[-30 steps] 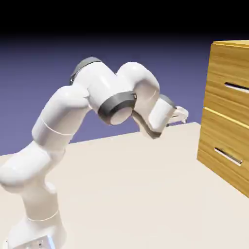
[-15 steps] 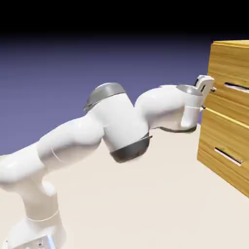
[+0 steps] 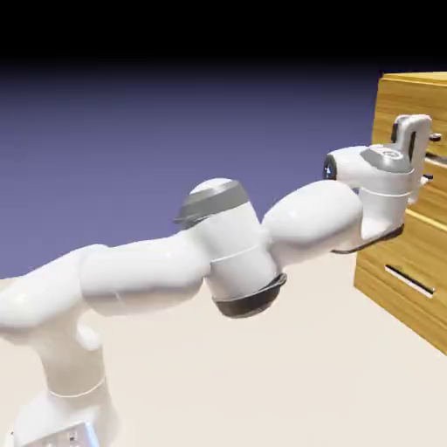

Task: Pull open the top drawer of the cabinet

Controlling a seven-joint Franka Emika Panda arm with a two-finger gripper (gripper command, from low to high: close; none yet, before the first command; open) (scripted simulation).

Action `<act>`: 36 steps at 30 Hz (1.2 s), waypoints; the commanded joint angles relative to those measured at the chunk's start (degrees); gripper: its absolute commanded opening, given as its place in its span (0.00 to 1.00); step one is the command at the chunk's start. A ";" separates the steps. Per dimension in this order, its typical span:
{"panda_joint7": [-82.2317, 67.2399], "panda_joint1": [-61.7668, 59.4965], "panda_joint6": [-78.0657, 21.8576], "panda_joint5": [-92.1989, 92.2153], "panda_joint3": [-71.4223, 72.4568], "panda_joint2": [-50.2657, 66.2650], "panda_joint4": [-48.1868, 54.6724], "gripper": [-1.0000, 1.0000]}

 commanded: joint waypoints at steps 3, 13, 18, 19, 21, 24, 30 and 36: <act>2.11 -4.15 -2.15 -1.03 1.51 -1.12 -6.23 0.00; 7.72 -19.14 -8.75 -2.61 8.07 -4.34 -26.99 0.00; 9.68 -27.49 -11.61 -2.46 12.48 -5.25 -37.37 0.00; 9.99 -29.24 -12.14 -2.36 13.47 -5.34 -39.44 0.00; 10.52 -32.81 -13.14 -2.06 15.54 -5.38 -43.59 0.00; 11.08 -38.35 -14.51 -1.37 18.88 -5.12 -49.82 0.00; 20.30 -45.25 -12.01 -1.74 21.77 -13.11 -53.33 0.00; 30.08 -55.05 -9.84 -2.98 28.06 -20.27 -57.54 0.00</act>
